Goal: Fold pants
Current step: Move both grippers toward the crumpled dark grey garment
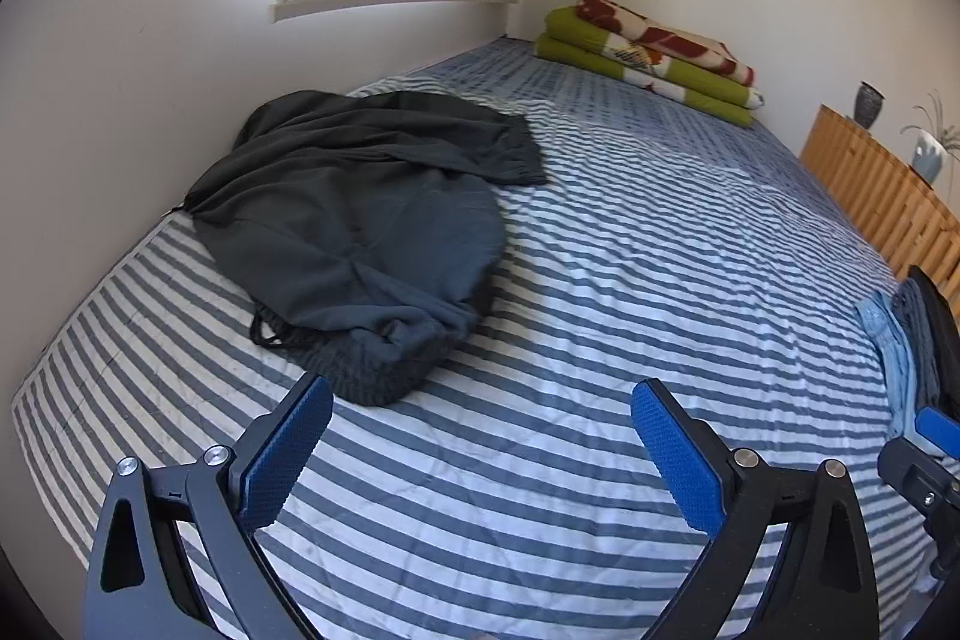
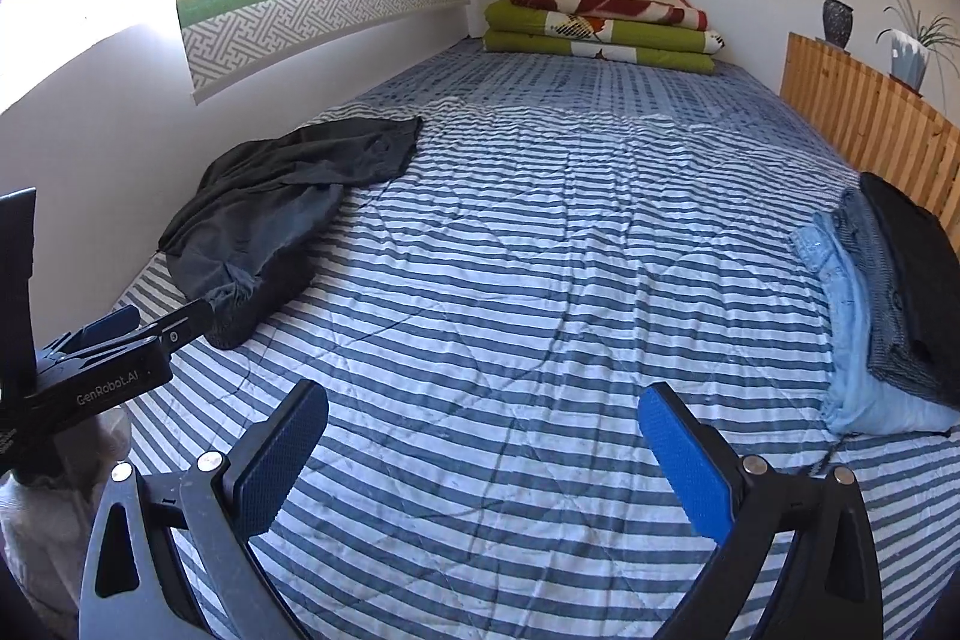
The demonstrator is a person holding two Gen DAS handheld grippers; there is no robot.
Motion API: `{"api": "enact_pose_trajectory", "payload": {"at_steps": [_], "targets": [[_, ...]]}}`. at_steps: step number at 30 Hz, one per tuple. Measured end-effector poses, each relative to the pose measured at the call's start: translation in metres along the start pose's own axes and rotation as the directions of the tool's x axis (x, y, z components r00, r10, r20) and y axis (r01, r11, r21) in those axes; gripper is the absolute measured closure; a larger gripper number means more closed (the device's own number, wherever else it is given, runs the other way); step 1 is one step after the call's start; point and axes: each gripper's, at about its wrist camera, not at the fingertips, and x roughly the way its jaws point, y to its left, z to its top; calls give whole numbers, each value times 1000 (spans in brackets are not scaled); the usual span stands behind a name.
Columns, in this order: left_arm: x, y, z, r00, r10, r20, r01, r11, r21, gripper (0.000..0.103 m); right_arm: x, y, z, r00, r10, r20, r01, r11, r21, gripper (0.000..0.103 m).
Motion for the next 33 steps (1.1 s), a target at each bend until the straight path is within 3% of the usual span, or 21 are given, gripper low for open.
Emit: {"api": "enact_pose_trajectory", "payload": {"at_steps": [7,12,18,23,26,27,28,29,30,32,33], "targets": [[38,83,13,995,96,-38,-99,989,-109,5,65,45,30,993,90,-74,-91,996,-15,2],[40,121,18,989,148,-29,-150,980,-133,5,110,79,46,982,139,-127,-142,990,-10,12],[43,160,22,983,176,-44,-182,963,-199,7,161,134,55,951,221,-216,-231,973,-20,13],[37,179,21,981,192,-39,-195,952,-234,7,199,179,57,912,292,-289,-302,953,12,13],[39,193,19,977,207,-52,-214,941,-263,7,221,202,55,892,298,-339,-309,951,22,13],[40,197,18,976,211,-56,-219,937,-274,7,228,208,54,892,287,-348,-300,954,18,17],[42,201,17,974,219,-64,-228,932,-283,7,233,213,52,892,280,-356,-296,955,10,26],[43,204,16,972,223,-68,-234,928,-291,9,237,217,52,890,270,-368,-291,957,-3,52],[44,206,15,972,223,-73,-235,925,-298,10,237,220,53,896,246,-370,-274,962,-24,71],[44,207,15,974,212,-76,-225,926,-302,11,232,218,56,895,250,-369,-283,958,-36,92],[43,206,15,975,210,-72,-222,929,-298,11,226,215,58,895,259,-364,-290,956,-33,92]]}}
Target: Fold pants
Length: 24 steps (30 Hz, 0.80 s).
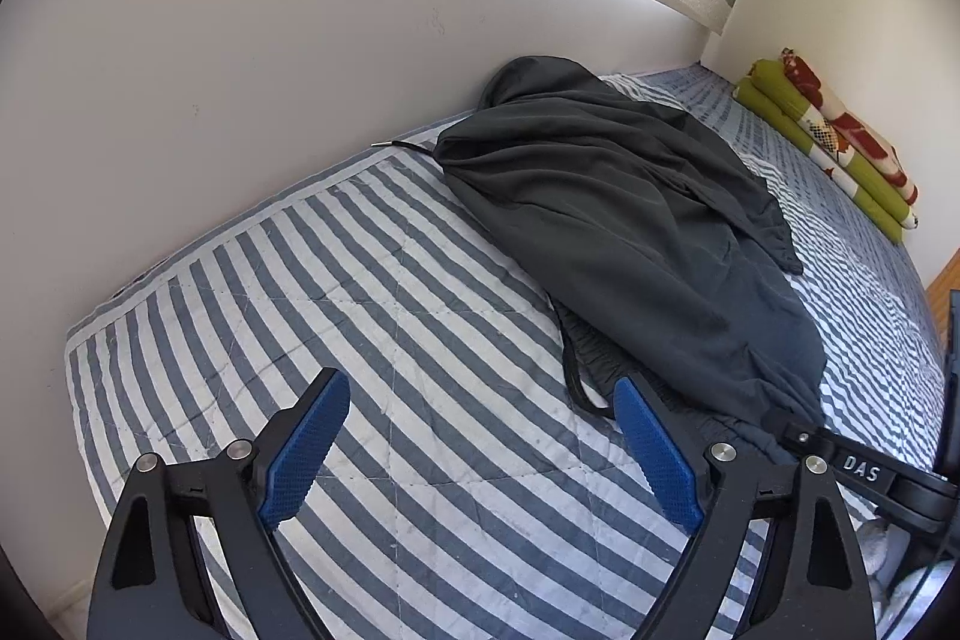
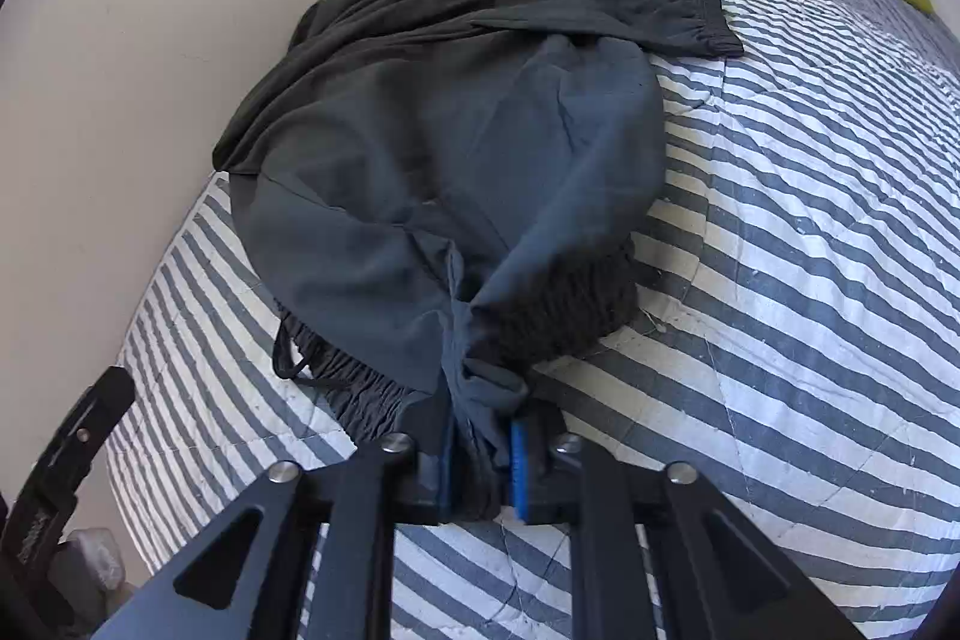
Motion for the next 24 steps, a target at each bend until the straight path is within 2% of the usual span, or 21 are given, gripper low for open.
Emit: {"api": "enact_pose_trajectory", "payload": {"at_steps": [4,7,11,16,19,22,24], "targets": [[-5,-7,-2,1000,-6,16,5,1000,21,11,-37,-18,-12,993,-80,84,83,996,-36,94],[-6,-10,-4,1000,-13,10,13,1000,20,11,-71,-43,-28,986,-125,113,131,991,-42,94],[-10,-18,-6,1000,-26,14,25,999,26,11,-115,-83,-60,971,-196,138,202,979,-30,95],[-12,-50,-14,997,-81,-4,81,993,84,11,-171,-136,-113,943,-302,137,304,953,12,95],[-19,-83,-27,989,-147,-27,150,978,148,11,-208,-165,-149,920,-369,132,367,929,39,95],[-31,-123,-44,977,-208,-39,211,947,242,11,-242,-195,-184,897,-425,122,418,905,83,95],[-38,-145,-56,967,-248,-57,254,926,280,11,-264,-216,-204,872,-476,116,463,878,125,95]]}}
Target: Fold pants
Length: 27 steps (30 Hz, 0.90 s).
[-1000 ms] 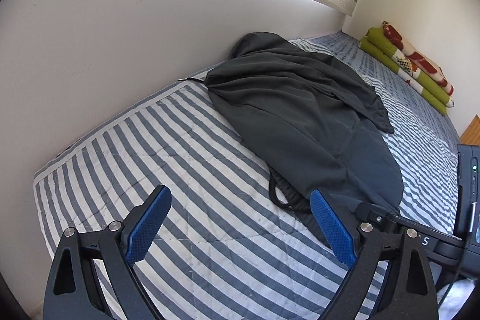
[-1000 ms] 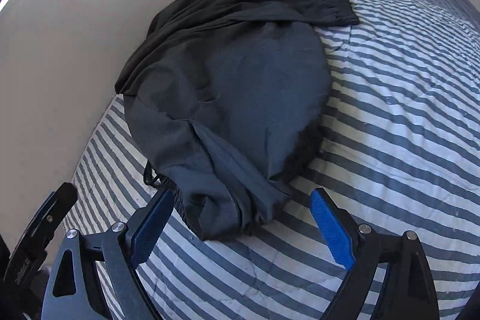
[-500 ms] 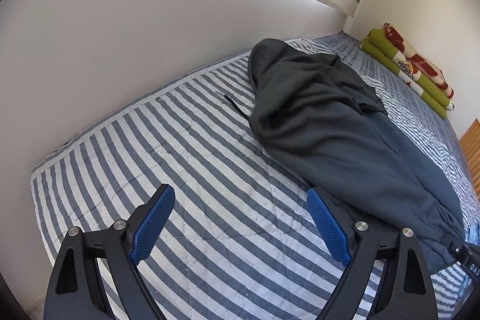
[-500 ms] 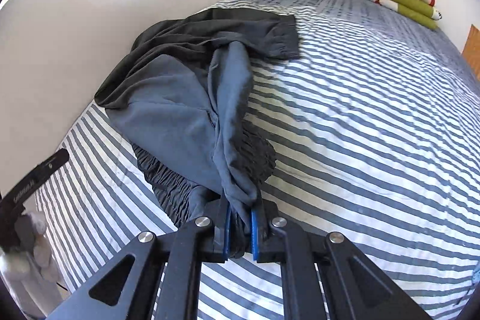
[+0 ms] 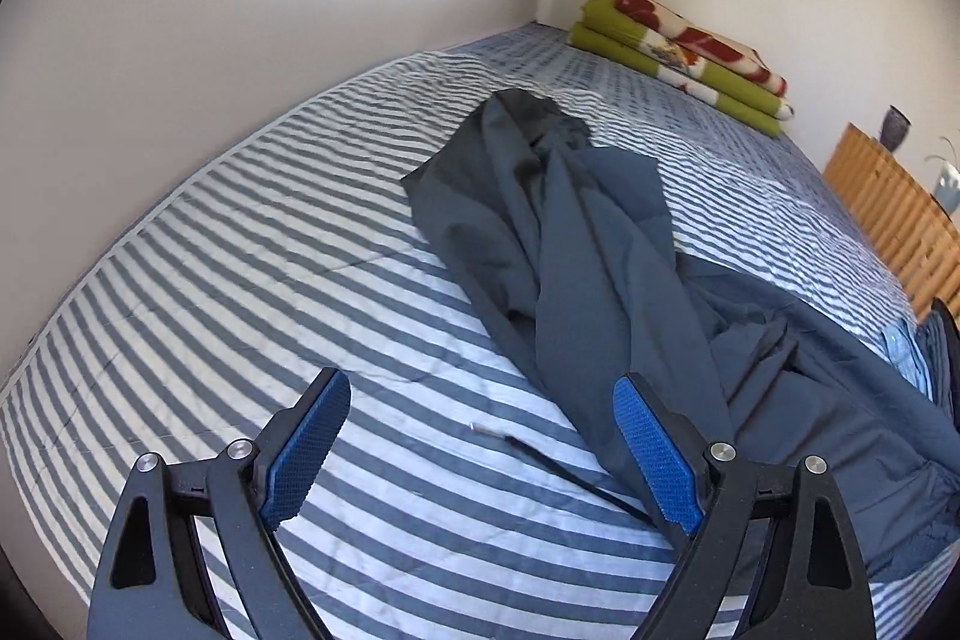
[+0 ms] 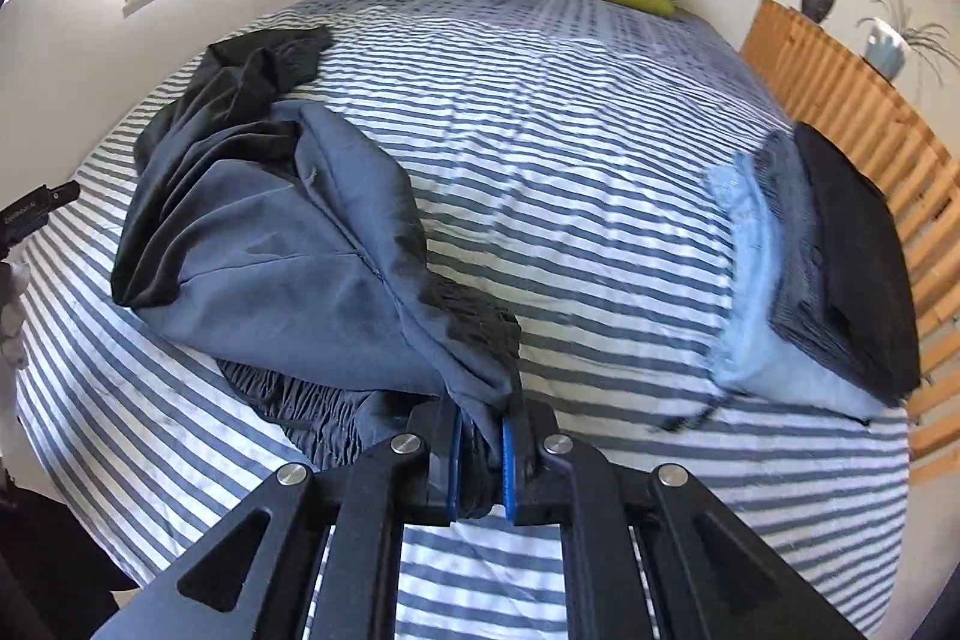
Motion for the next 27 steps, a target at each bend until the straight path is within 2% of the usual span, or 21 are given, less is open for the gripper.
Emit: {"api": "enact_pose_trajectory", "payload": {"at_steps": [4,7,11,13,15,17,18,19,20,21,22,23,25,27], "targets": [[-1,-47,-13,994,-106,-37,107,994,29,11,-16,-66,-21,992,-128,-9,128,987,99,95],[6,-84,-26,984,-161,-81,165,985,53,11,-20,-97,-29,978,-207,-13,207,968,139,95],[11,-149,-49,953,-234,-190,258,959,114,11,-14,-109,-42,985,-173,-29,175,971,162,93],[8,-191,-67,942,-235,-240,278,946,168,10,-9,-111,-49,994,-104,-39,109,981,158,86],[11,-236,-86,938,-212,-274,278,933,228,9,-11,-113,-58,998,-55,-42,61,984,167,65],[20,-272,-96,947,-153,-284,235,930,282,9,-19,-120,-64,999,-43,0,42,981,189,55],[27,-283,-100,949,-129,-287,216,930,297,9,-23,-123,-68,999,-38,14,34,980,196,54],[34,-289,-103,948,-111,-297,202,934,294,14,-26,-127,-72,999,-38,21,33,978,206,53],[40,-288,-103,943,-115,-312,203,942,266,37,-28,-131,-75,999,-34,21,29,976,216,53],[46,-287,-104,936,-119,-331,202,953,227,56,-29,-137,-79,1000,-24,16,20,974,227,53],[52,-283,-102,931,-109,-348,186,963,194,89,-30,-143,-83,1000,-10,10,8,971,240,53],[54,-275,-98,929,-115,-352,182,970,162,98,-30,-149,-88,1000,-3,5,2,968,252,53],[46,-258,-88,929,-154,-336,200,974,107,100,-30,-160,-97,1000,4,-1,-4,961,277,53],[30,-247,-81,941,-150,-302,188,977,100,100,-27,-167,-105,1000,26,-7,-23,954,300,53]]}}
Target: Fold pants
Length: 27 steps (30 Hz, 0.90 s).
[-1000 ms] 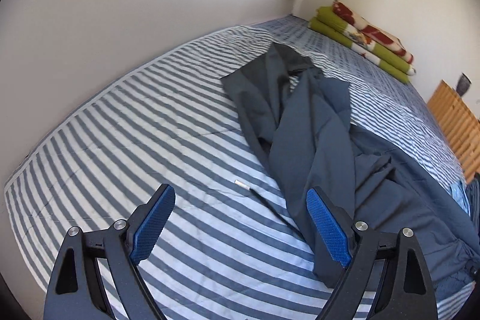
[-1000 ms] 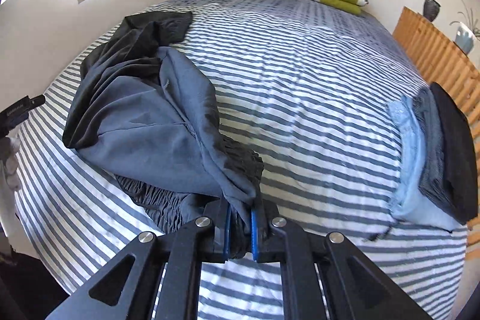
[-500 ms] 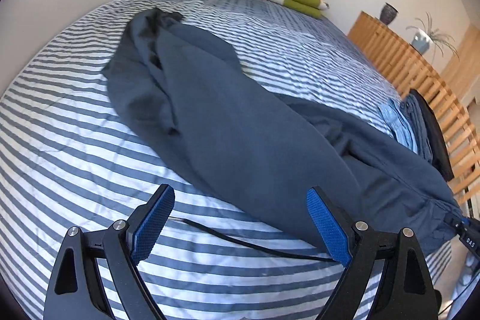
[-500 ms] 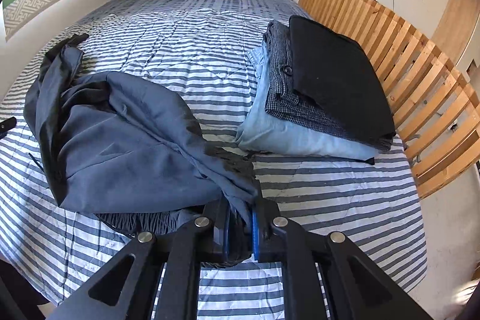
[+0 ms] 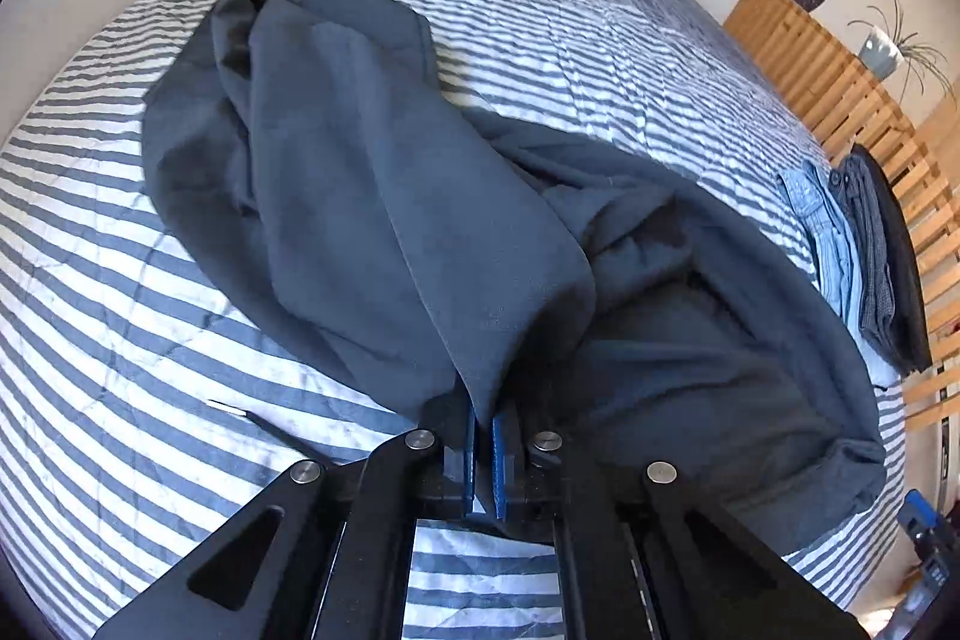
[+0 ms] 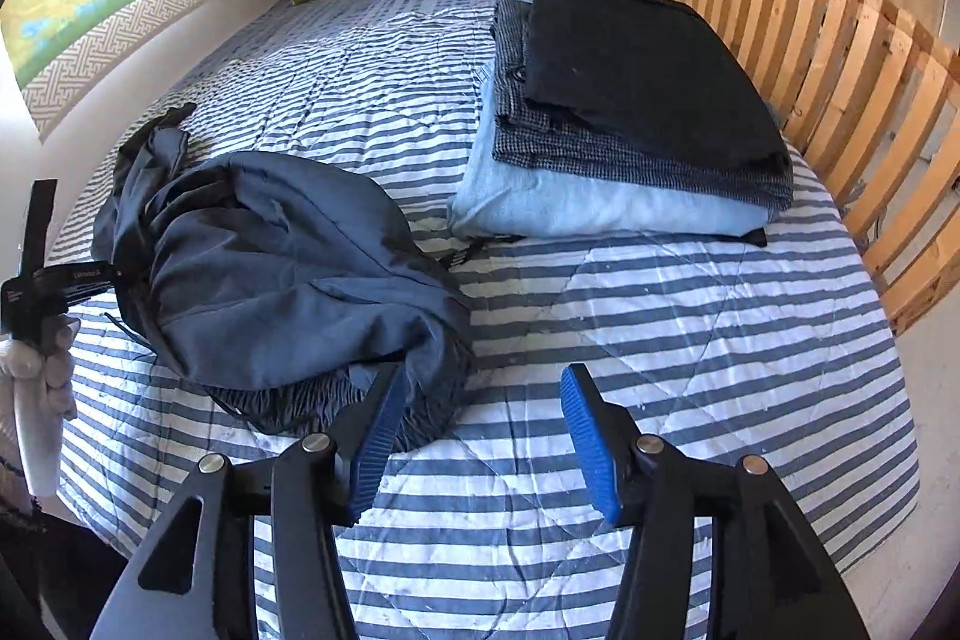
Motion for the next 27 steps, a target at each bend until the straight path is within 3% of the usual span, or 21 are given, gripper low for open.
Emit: {"api": "enact_pose_trajectory", "payload": {"at_steps": [5,9,12,14,16,18,19,22,27], "targets": [[-76,47,-3,988,79,131,-77,997,-17,100,12,-4,-13,997,67,-29,-66,997,42,53],[-124,109,-6,964,192,184,-177,980,-94,100,16,8,-15,992,121,-30,-120,992,36,53],[-133,165,-4,939,297,172,-268,948,-174,100,19,22,-16,988,149,-30,-149,989,19,53],[-137,195,-13,914,377,149,-343,915,-214,100,23,32,-16,985,167,-39,-167,986,1,53],[-132,217,-18,899,430,85,-401,885,-237,98,28,43,-17,981,186,-49,-187,982,-12,53],[-129,233,-22,907,420,33,-399,881,-254,94,33,52,-18,975,215,-62,-216,976,-15,53],[-130,235,-25,909,416,24,-396,880,-264,85,35,57,-18,970,234,-68,-236,972,-15,53],[-144,235,-28,907,414,80,-380,884,-271,69,40,74,-15,956,281,-82,-284,959,-23,53],[-144,196,-10,946,302,119,-277,942,-189,50,54,107,-3,930,351,-107,-355,935,-21,53]]}}
